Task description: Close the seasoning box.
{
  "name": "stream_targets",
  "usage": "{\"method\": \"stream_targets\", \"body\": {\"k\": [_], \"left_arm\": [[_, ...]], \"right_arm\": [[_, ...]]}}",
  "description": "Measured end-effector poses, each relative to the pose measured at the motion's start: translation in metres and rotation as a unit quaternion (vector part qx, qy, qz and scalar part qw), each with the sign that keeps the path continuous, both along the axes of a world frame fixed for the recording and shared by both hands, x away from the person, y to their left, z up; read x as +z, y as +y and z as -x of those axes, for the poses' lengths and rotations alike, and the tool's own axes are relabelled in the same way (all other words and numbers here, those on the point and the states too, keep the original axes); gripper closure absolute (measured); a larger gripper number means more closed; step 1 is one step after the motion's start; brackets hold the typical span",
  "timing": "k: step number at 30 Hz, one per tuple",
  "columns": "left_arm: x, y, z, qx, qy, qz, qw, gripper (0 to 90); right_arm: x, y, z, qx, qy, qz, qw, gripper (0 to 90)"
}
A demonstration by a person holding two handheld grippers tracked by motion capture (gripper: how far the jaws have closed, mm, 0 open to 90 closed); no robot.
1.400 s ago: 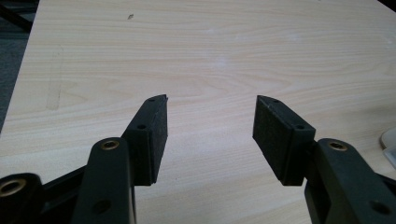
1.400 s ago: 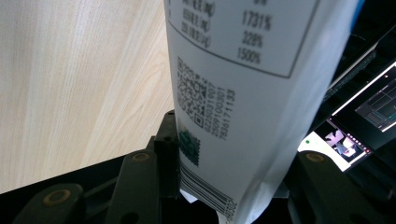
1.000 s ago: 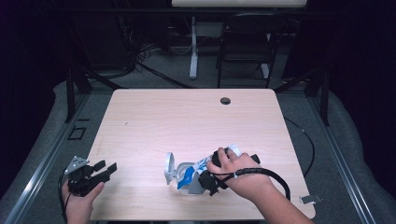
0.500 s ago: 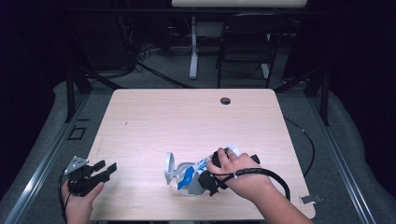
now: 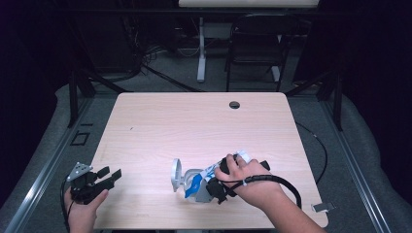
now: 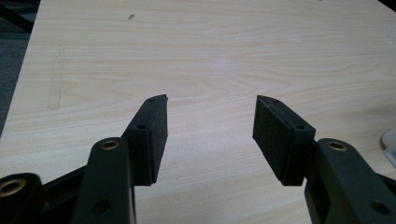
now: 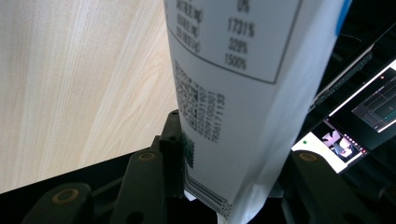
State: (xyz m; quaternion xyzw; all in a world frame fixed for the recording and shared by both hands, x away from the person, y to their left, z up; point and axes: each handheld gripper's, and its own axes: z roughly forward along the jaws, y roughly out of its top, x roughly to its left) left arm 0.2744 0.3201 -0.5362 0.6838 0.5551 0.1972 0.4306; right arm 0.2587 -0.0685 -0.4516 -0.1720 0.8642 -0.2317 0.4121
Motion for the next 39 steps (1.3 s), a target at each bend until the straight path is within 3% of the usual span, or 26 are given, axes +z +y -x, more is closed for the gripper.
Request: {"method": "stream_targets", "body": {"k": [27, 36, 39], "left_arm": [[0.0, 0.001, 0.0, 0.0, 0.002, 0.0, 1.0, 45.7], [-0.001, 0.001, 0.0, 0.001, 0.002, 0.001, 1.0, 45.7], [-0.001, 0.001, 0.0, 0.001, 0.003, 0.0, 1.0, 45.7]], "right_arm": [[-0.004, -0.003, 0.001, -0.003, -0.001, -0.012, 0.9999, 63.7], [-0.007, -0.012, -0.001, -0.026, 0.025, -0.077, 0.9964, 64.2], [-0.008, -0.014, -0.001, -0.025, 0.026, -0.086, 0.9957, 64.4]]}}
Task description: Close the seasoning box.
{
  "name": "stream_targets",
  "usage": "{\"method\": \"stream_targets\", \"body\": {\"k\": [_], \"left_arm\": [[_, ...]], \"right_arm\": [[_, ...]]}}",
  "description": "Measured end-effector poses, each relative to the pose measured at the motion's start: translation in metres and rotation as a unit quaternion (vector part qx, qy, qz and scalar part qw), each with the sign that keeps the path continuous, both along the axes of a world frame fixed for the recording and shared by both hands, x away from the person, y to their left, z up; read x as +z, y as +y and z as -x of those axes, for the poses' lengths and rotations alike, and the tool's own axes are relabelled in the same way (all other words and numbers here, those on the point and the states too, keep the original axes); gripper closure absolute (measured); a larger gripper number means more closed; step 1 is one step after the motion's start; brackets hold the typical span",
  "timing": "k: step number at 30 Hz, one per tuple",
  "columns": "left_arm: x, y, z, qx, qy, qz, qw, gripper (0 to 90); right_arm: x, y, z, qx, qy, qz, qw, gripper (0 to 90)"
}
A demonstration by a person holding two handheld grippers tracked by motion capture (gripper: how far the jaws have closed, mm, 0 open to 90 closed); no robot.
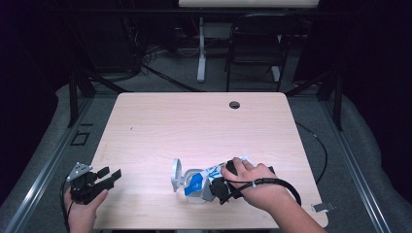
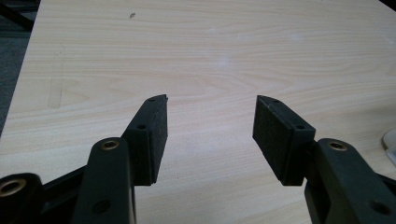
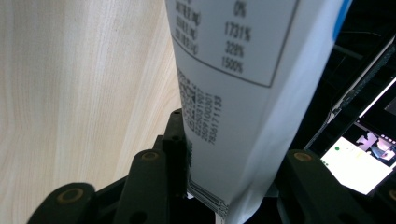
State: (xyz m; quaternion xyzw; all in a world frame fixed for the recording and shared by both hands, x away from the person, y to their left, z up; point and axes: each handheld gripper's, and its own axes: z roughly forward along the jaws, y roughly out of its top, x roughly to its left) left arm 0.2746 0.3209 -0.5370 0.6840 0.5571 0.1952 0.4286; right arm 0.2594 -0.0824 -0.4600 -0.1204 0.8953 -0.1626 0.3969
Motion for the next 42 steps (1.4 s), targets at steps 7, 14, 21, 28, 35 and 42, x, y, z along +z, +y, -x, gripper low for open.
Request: {"method": "stream_targets", "body": {"k": [7, 14, 21, 28, 35, 42], "left_arm": [[0.0, 0.0, 0.0, -0.001, 0.0, -0.002, 1.0, 45.7], [0.0, -0.001, 0.0, -0.001, 0.0, -0.002, 1.0, 45.7], [0.0, -0.001, 0.0, -0.002, 0.0, -0.003, 1.0, 45.7], [-0.001, -0.001, 0.0, -0.001, 0.0, -0.003, 1.0, 45.7], [-0.002, -0.001, -0.001, -0.001, 0.001, -0.004, 1.0, 45.7], [-0.002, -0.003, -0.001, -0.003, 0.003, -0.006, 1.0, 45.7]], "right_arm": [[-0.004, -0.007, 0.0, -0.004, 0.002, -0.031, 0.9995, 65.1], [-0.009, -0.012, -0.001, -0.008, 0.007, -0.06, 0.9981, 65.3], [-0.012, -0.017, -0.002, -0.022, 0.016, -0.092, 0.9954, 65.4], [-0.016, -0.023, -0.002, -0.035, 0.025, -0.126, 0.9911, 65.8], [-0.025, -0.032, -0.001, -0.041, 0.039, -0.186, 0.9809, 66.2], [-0.03, -0.037, -0.001, -0.044, 0.044, -0.209, 0.9759, 66.3]]}}
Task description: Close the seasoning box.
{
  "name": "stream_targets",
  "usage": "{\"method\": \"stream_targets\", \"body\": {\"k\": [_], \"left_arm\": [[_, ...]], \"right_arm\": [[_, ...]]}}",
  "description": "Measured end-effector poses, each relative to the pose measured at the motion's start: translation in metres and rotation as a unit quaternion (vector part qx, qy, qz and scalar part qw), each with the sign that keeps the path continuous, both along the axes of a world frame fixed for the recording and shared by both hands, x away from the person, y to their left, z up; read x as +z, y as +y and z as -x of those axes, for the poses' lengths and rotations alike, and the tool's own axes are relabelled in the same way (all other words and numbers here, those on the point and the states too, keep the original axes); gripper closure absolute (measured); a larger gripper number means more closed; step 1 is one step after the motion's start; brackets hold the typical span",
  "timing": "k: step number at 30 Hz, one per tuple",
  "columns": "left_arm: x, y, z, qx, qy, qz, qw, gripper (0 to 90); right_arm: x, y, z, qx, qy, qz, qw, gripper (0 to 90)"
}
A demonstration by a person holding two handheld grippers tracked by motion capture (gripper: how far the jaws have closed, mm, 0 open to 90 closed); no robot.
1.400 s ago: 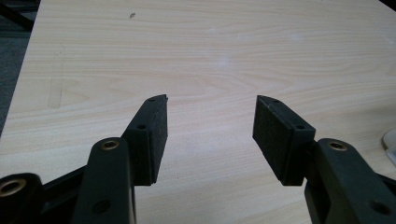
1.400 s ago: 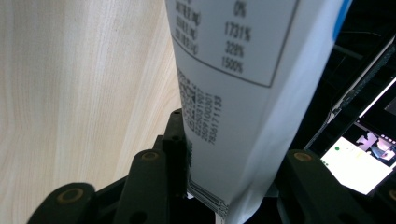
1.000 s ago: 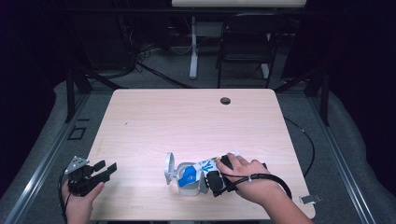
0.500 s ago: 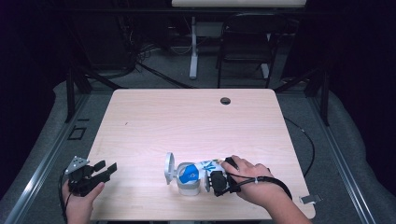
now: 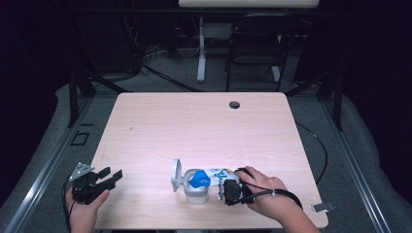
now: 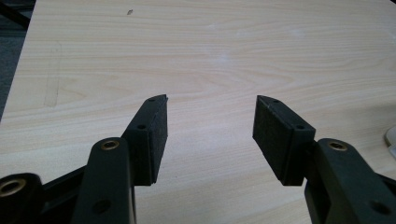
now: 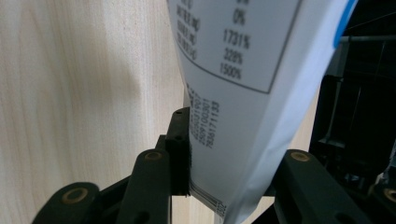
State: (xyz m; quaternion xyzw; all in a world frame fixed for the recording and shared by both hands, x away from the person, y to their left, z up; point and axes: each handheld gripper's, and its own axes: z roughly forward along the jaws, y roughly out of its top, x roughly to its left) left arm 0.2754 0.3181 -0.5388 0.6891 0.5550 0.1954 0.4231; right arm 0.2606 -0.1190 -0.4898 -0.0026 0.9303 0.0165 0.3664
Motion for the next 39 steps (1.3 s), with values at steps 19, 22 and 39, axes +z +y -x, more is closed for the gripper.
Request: {"method": "stream_targets", "body": {"k": [19, 22, 39], "left_arm": [[-0.001, 0.0, 0.0, 0.001, 0.002, 0.0, 1.0, 45.7], [-0.001, 0.001, 0.0, 0.001, 0.002, 0.0, 1.0, 45.7], [-0.003, 0.0, -0.001, 0.001, 0.006, -0.002, 1.0, 45.7]], "right_arm": [[-0.021, -0.004, -0.005, -0.014, 0.034, -0.058, 0.9976, 67.6], [-0.023, -0.005, -0.004, -0.024, 0.041, -0.076, 0.9959, 68.1], [-0.036, -0.023, -0.002, -0.064, 0.079, -0.193, 0.9759, 71.5]]}}
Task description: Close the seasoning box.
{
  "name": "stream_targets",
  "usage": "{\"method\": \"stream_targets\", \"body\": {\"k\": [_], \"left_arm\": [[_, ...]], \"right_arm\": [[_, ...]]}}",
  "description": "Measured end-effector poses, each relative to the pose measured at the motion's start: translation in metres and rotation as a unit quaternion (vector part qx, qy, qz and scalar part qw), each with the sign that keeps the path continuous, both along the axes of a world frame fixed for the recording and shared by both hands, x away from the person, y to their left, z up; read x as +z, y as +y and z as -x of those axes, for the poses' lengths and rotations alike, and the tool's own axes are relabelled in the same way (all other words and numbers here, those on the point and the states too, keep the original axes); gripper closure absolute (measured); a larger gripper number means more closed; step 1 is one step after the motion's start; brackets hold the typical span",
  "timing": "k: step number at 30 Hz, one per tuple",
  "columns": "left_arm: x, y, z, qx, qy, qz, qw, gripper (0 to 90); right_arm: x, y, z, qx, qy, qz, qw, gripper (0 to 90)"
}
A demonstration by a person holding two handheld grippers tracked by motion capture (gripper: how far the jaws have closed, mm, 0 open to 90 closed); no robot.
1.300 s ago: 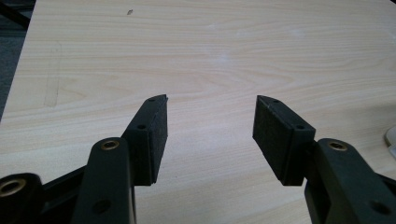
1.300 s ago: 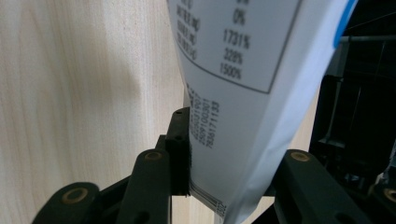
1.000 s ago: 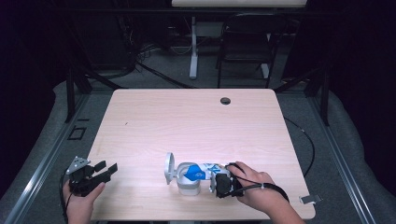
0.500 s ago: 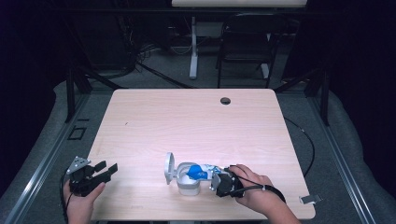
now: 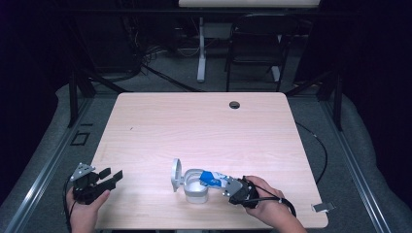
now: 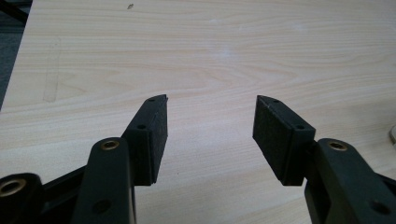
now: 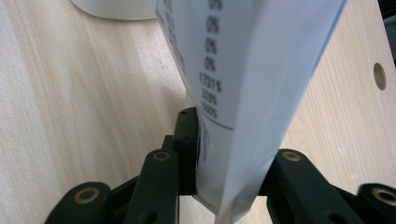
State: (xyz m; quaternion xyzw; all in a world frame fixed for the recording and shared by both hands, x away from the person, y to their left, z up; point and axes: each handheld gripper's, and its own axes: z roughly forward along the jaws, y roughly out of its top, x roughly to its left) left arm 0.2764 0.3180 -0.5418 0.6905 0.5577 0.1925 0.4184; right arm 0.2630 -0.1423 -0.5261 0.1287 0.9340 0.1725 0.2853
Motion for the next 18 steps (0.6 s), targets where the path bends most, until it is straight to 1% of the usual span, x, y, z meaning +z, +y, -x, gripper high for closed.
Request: {"method": "stream_targets", "body": {"k": [2, 5, 7, 9, 10, 13, 14, 16, 18], "left_arm": [[0.0001, -0.0001, 0.0, 0.0, 0.0, 0.0, 1.0, 45.7], [0.0002, -0.0002, 0.0, 0.0, 0.0, 0.0, 1.0, 45.7], [0.0001, -0.0002, 0.0, 0.0, 0.0, 0.0, 1.0, 45.7], [0.0002, -0.0002, 0.0001, -0.001, 0.0, -0.001, 1.0, 45.7], [0.0002, -0.0001, 0.0001, 0.0, 0.0, -0.001, 1.0, 45.7], [0.0003, -0.0001, 0.0001, 0.0, 0.0, -0.001, 1.0, 45.7], [0.0004, -0.0001, 0.0001, 0.0, -0.001, 0.0, 1.0, 45.7], [0.0002, -0.0002, 0.0, 0.0, -0.002, 0.0, 1.0, 45.7], [0.0001, -0.0008, 0.0, 0.0, -0.002, -0.002, 1.0, 45.7]], "right_arm": [[-0.0001, -0.0005, 0.0003, -0.001, 0.0, -0.003, 1.0, 71.9], [-0.0018, -0.0015, 0.001, -0.003, 0.002, -0.017, 0.9998, 72.4], [-0.0042, -0.0026, 0.0014, -0.007, 0.008, -0.034, 0.9994, 72.8], [-0.0046, -0.0034, 0.0016, -0.008, 0.009, -0.036, 0.9993, 73.2], [-0.005, -0.0038, 0.0019, -0.009, 0.012, -0.04, 0.9991, 73.9], [-0.0053, -0.0042, 0.0028, -0.013, 0.011, -0.045, 0.9988, 74.6], [-0.0063, -0.005, 0.0029, -0.015, 0.012, -0.058, 0.9981, 75.5], [-0.0059, -0.0053, 0.003, -0.016, 0.011, -0.057, 0.9982, 75.8], [-0.0078, -0.0055, 0.0032, -0.021, 0.011, -0.071, 0.9972, 76.8]]}}
